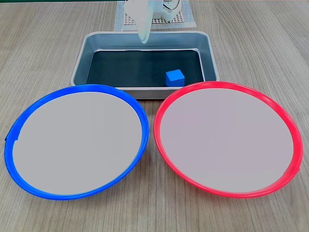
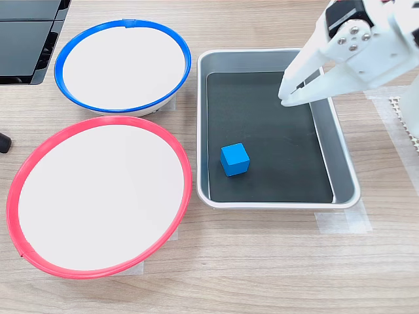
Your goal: Move a blue block from tray to blue dish
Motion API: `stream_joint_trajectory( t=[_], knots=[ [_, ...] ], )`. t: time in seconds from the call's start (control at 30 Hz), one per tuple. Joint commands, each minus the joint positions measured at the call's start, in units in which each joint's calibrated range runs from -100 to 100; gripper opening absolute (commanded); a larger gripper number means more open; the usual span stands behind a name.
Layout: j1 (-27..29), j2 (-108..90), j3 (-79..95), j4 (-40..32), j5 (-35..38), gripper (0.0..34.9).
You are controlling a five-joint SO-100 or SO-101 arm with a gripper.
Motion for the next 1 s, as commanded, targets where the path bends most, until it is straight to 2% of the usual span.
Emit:
stream_joint_trajectory(
  t=[0.0, 0.07, 0.17, 0.27, 0.47, 0.83, 0.87, 0.97],
  knots=[
    [-0.98, 22.10, -20.81, 6.36, 2.74, 8.0],
    [-1.55, 31.14, -27.82, 7.76, 3.57, 12.0],
    [-3.15, 42.23, -35.38, 8.18, 5.08, 15.7],
    [-5.22, 48.88, -39.75, 8.34, 6.40, 17.3],
    [-10.21, 58.18, -44.84, 6.69, 7.67, 16.8],
    [-13.50, 69.44, -49.03, 5.45, 9.04, 17.2],
    [-13.60, 69.95, -48.85, 5.20, 9.18, 16.8],
    [-14.07, 71.23, -48.67, 3.88, 9.28, 12.2]
  ],
)
